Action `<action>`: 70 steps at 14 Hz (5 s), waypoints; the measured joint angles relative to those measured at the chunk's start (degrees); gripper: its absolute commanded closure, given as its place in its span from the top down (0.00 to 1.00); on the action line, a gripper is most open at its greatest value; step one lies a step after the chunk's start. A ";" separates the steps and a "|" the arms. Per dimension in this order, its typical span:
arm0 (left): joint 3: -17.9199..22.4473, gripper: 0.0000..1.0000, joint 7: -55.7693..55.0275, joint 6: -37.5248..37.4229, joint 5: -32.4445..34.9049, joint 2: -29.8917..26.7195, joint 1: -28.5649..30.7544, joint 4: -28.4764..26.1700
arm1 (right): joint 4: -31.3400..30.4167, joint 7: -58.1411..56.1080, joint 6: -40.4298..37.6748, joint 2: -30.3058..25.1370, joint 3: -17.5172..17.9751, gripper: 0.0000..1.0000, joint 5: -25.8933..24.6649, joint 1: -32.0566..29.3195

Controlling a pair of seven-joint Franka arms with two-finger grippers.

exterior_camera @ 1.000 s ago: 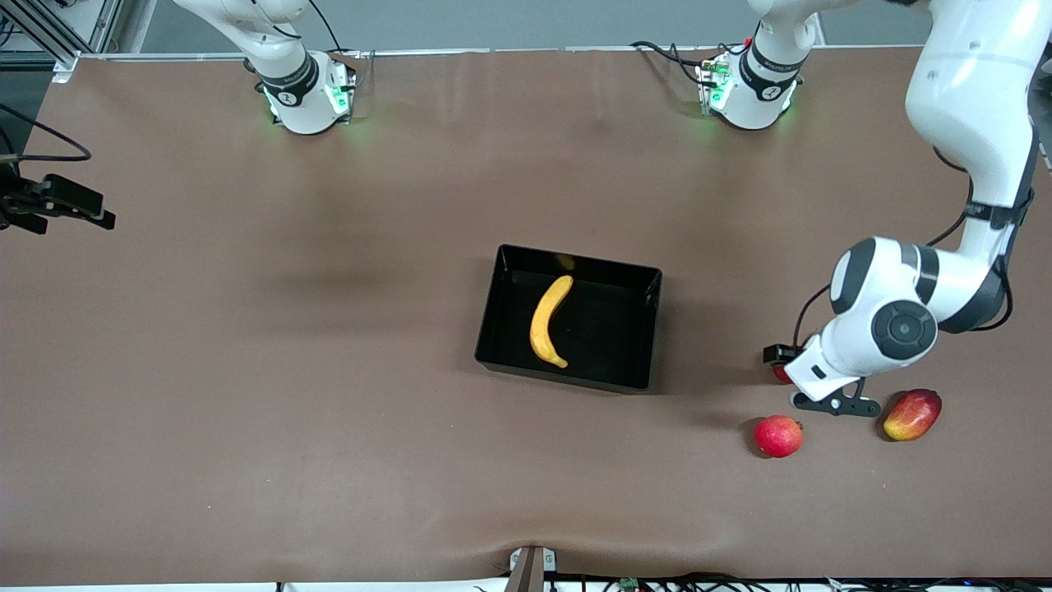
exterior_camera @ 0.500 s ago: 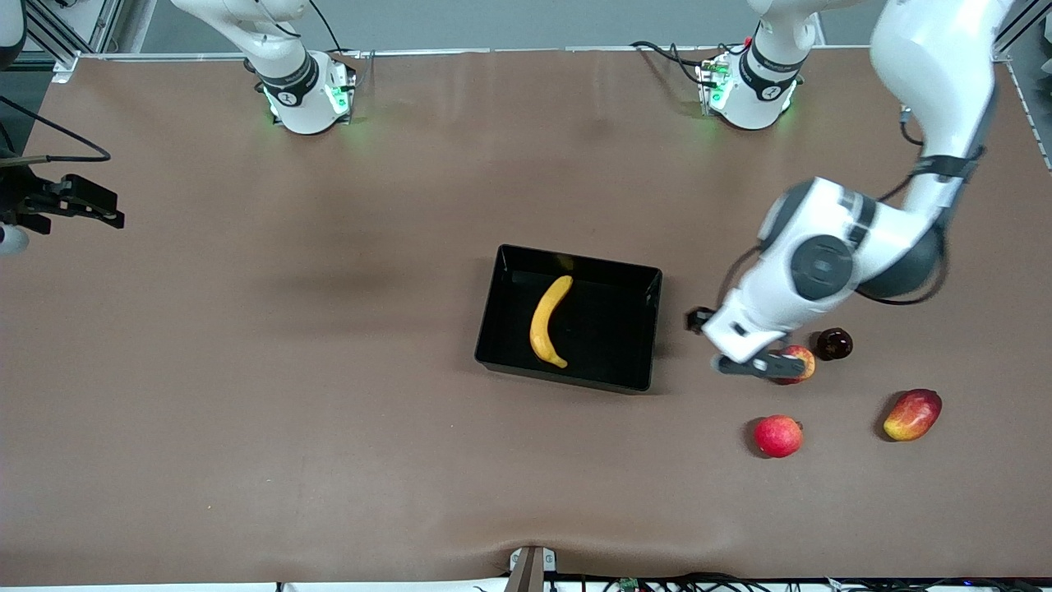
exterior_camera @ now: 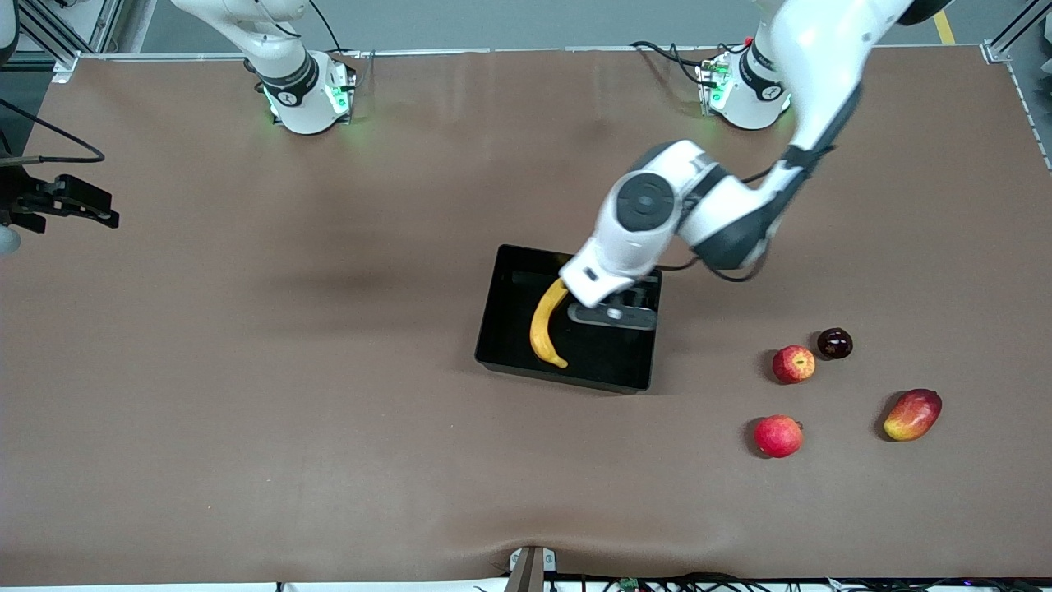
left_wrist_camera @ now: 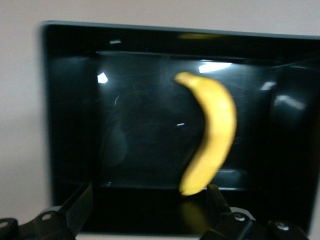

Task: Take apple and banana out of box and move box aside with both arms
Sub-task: 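Move the left gripper into the tray and grasp the banana, then carry the banana out with the left gripper while the right gripper reaches the tray, then place the banana by the fruits while the right gripper grasps the tray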

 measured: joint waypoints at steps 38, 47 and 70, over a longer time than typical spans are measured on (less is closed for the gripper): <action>9.53 0.00 25.19 -1.46 2.82 -5.61 11.03 3.59 | 9.57 8.95 -0.47 8.65 1.16 1.00 0.87 6.97; 10.30 0.00 48.63 4.09 2.94 2.03 25.88 3.85 | 9.25 40.97 18.08 25.00 1.53 1.00 8.15 27.69; 16.90 1.00 55.24 5.68 -4.97 5.51 27.14 10.65 | 5.83 48.67 36.74 39.78 0.34 0.00 8.31 40.63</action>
